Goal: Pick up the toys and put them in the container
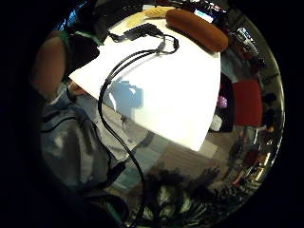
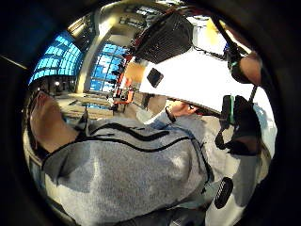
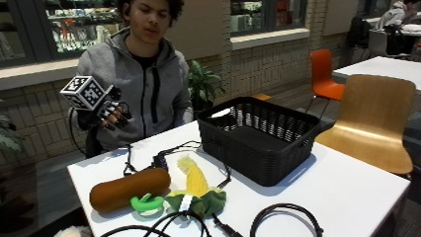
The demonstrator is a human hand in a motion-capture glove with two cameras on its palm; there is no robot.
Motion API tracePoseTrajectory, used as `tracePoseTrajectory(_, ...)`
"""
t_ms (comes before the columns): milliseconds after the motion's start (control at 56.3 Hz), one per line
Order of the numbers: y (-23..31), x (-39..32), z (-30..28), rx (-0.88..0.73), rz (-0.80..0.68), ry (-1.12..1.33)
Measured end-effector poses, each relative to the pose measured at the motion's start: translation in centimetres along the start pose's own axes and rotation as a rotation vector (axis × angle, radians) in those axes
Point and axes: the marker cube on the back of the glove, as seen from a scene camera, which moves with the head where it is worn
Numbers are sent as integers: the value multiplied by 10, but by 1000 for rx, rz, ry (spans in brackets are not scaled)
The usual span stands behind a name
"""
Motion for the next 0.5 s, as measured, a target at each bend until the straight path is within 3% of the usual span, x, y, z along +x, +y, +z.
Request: tracePoseTrajectory(498,-20,-25,-35,-40,-125,238)
